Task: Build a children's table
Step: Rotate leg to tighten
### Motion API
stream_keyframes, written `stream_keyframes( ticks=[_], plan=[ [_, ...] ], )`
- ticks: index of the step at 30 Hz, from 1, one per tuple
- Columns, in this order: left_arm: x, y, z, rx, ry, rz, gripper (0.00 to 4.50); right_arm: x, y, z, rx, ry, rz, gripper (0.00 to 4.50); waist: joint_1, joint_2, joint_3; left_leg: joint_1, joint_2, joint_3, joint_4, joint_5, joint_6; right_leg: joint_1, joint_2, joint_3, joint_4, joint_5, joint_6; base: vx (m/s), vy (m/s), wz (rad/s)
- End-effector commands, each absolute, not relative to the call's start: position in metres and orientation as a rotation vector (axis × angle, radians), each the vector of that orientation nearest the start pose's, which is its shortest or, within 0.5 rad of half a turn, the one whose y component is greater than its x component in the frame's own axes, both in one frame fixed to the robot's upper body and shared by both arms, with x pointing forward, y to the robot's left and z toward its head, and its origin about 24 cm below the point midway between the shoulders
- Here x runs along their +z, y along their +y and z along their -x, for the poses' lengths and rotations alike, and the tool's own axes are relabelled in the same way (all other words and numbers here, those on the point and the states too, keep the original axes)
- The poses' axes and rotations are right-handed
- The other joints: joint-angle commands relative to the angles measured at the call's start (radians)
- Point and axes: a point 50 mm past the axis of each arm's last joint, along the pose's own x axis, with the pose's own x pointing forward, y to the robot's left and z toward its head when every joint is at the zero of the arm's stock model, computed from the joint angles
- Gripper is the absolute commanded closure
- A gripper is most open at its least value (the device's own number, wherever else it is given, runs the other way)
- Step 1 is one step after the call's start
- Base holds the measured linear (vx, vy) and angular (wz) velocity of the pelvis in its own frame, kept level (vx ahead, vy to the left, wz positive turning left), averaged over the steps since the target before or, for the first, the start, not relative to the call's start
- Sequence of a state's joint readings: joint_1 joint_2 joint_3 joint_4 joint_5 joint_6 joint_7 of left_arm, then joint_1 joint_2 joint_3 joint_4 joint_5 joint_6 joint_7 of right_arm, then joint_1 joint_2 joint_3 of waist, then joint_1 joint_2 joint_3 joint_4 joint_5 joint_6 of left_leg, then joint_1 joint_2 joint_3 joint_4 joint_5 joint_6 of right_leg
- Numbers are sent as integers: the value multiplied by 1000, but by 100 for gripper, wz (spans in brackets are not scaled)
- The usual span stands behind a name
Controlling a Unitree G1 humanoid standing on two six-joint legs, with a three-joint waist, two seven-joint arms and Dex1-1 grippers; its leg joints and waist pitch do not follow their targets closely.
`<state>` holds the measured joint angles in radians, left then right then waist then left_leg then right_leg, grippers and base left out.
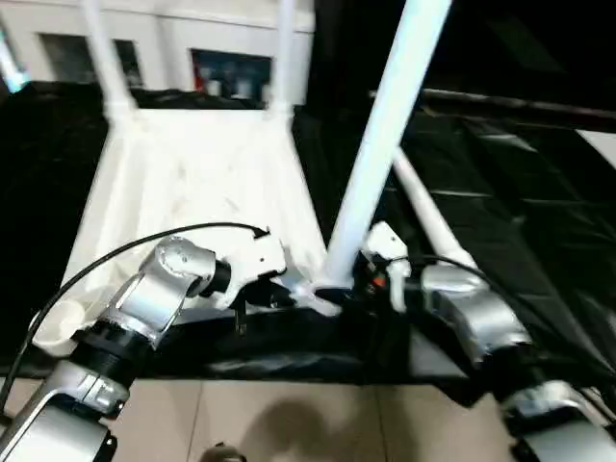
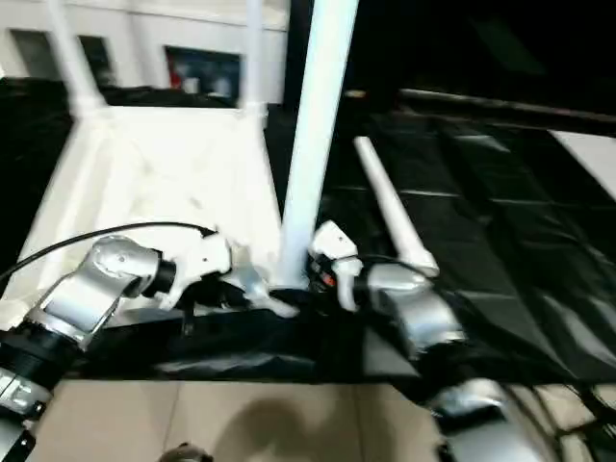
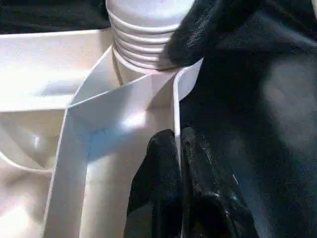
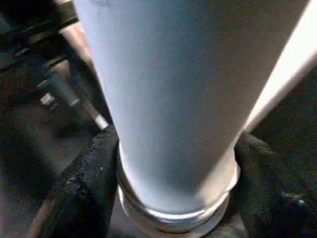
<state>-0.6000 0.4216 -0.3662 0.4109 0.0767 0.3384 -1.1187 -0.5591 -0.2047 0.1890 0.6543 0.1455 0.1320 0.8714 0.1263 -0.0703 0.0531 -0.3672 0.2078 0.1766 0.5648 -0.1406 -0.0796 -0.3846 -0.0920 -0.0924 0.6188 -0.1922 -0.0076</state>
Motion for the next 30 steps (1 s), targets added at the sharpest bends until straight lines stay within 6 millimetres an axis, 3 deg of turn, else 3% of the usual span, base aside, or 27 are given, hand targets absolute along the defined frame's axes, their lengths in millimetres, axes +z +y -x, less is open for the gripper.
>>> stream_keyframes(
  ticks=[1,2,3,6,9,11,14,19,29,30],
  plan=[
    [62,107,-322,-1231,543,-460,450,19,-118,-334,750,428,44,173,-3,11,-60,15,26,-10,-67,-343,-47,32,-67,53,-87,-344,-156,0,0,0],
    [62,107,-323,-1223,543,-458,450,19,-117,-335,741,431,40,173,-9,11,-58,18,25,-13,-68,-365,-56,28,-67,51,-92,-381,-151,-59,-6,-4],
    [58,97,-338,-1080,552,-429,450,11,-107,-341,586,474,-21,173,-15,16,-59,22,24,-15,-68,-381,-63,26,-69,51,-95,-406,-148,0,0,0],
    [54,85,-350,-915,569,-414,450,5,-95,-345,427,531,-85,174,-23,15,-59,24,24,-22,-67,-434,-78,22,-73,44,-106,-485,-121,-17,0,-2],
    [51,75,-356,-806,574,-442,450,1,-85,-347,314,575,-120,174,-27,19,-60,22,24,-23,-69,-439,-68,21,-68,43,-107,-449,-113,0,0,0],
    [51,71,-355,-791,571,-441,450,1,-83,-348,295,580,-125,174,-26,17,-61,30,24,-23,-67,-457,-68,18,-66,41,-109,-444,-112,0,0,0],
    [50,59,-354,-781,576,-407,450,4,-74,-350,277,583,-148,174,-25,11,-63,24,24,-21,-68,-445,-53,20,-65,43,-106,-404,-117,0,0,0],
    [46,59,-353,-777,580,-399,450,6,-71,-352,287,584,-111,174,-22,6,-66,19,23,-16,-69,-409,-42,22,-63,46,-98,-330,-127,0,0,0],
    [48,59,-354,-793,577,-397,450,11,-69,-356,315,563,-92,174,-25,9,-63,22,24,-19,-72,-456,-46,18,-65,44,-107,-400,-112,0,0,0],
    [48,59,-354,-795,577,-397,450,11,-69,-356,318,560,-96,118,-25,9,-63,22,24,-20,-72,-457,-46,17,-65,44,-108,-405,-110,0,0,0]
  ],
)
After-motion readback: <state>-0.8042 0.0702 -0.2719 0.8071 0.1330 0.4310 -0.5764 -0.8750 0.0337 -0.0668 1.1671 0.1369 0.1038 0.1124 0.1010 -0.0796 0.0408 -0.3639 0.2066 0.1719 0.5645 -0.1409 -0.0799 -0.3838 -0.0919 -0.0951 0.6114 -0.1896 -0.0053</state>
